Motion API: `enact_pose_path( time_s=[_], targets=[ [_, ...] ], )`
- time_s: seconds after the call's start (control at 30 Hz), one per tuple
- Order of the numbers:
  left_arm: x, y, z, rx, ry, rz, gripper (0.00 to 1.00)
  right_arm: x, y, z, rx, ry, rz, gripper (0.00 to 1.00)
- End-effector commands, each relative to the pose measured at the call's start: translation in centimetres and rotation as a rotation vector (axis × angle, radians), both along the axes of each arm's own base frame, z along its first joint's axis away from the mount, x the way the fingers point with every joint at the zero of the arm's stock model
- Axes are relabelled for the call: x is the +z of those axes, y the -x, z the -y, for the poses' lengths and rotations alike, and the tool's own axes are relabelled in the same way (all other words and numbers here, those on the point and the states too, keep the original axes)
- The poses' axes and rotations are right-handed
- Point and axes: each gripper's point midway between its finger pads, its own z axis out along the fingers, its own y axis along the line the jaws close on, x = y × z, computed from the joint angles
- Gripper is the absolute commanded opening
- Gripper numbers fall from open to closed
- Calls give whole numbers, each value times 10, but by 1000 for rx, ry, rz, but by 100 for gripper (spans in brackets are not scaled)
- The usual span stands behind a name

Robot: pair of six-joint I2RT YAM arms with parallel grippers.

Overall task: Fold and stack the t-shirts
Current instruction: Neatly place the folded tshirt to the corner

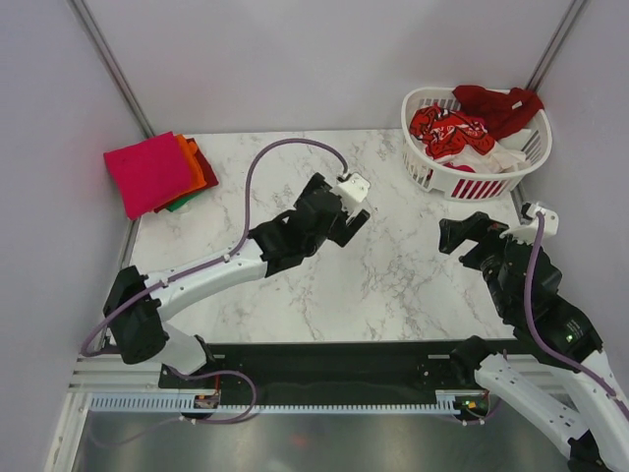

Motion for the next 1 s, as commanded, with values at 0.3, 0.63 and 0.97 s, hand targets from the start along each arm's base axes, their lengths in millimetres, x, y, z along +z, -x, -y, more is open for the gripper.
enact_pose_path(
  time_s=[0.3,0.63,0.97],
  targets=[
    [68,39,4,-329,344,-108,100,21,-10,24,-139,-14,198,98],
    [101,29,-57,-103,357,107,100,50,-41,10,-138,91,270,98],
    [111,25,-78,-13,347,164,98,62,-74,-21,-83,115,313,98]
  ],
)
